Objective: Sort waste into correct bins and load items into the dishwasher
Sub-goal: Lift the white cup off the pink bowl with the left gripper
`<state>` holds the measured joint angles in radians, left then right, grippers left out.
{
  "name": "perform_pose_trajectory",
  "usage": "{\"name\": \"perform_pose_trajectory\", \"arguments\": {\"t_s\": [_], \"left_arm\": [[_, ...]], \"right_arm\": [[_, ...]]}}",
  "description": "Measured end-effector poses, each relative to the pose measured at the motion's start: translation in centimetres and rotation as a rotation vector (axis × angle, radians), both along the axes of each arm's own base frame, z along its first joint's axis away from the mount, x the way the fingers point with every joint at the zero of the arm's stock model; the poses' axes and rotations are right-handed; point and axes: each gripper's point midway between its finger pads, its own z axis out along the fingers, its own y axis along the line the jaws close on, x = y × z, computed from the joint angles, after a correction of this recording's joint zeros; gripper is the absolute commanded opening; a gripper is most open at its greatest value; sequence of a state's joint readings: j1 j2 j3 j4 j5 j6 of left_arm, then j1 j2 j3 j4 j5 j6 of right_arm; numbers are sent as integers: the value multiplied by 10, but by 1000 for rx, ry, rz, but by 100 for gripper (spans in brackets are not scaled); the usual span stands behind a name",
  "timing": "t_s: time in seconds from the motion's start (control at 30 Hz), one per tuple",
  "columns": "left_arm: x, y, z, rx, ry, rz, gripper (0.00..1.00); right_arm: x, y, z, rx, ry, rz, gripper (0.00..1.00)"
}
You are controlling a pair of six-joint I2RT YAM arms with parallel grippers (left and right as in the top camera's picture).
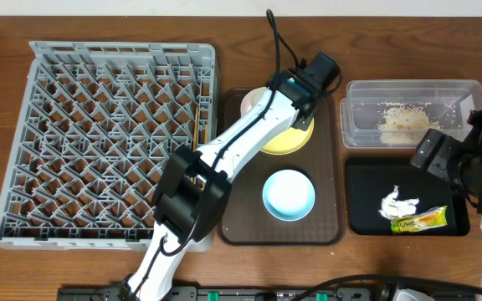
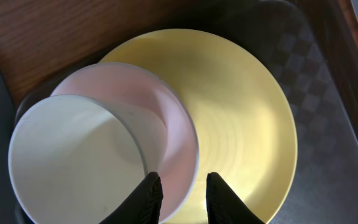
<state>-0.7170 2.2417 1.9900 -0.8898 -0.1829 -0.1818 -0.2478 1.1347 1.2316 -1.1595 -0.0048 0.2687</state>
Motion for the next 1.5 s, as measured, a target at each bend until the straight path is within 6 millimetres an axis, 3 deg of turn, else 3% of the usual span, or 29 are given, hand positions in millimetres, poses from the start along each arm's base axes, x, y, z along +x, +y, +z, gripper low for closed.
{"name": "perform_pose_trajectory", "arguments": {"t_s": [0.37, 0.63, 0.87, 1.27, 1.43, 1.5], "left_arm": [[5, 3, 2, -6, -11, 10, 26], [7, 5, 24, -34, -45, 17, 26], [9, 7, 26, -37, -48, 22, 26], [4, 21, -12, -4, -10, 36, 26], [3, 22, -16, -2, -9, 36, 25], [3, 21, -16, -3, -9, 37, 19]], "right_arm": [[0, 0, 0, 0, 0, 0, 99], [0, 0, 0, 0, 0, 0, 99], [0, 0, 0, 0, 0, 0, 99], [0, 0, 0, 0, 0, 0, 99], [0, 0, 0, 0, 0, 0, 99], [0, 0, 0, 0, 0, 0, 99]]}}
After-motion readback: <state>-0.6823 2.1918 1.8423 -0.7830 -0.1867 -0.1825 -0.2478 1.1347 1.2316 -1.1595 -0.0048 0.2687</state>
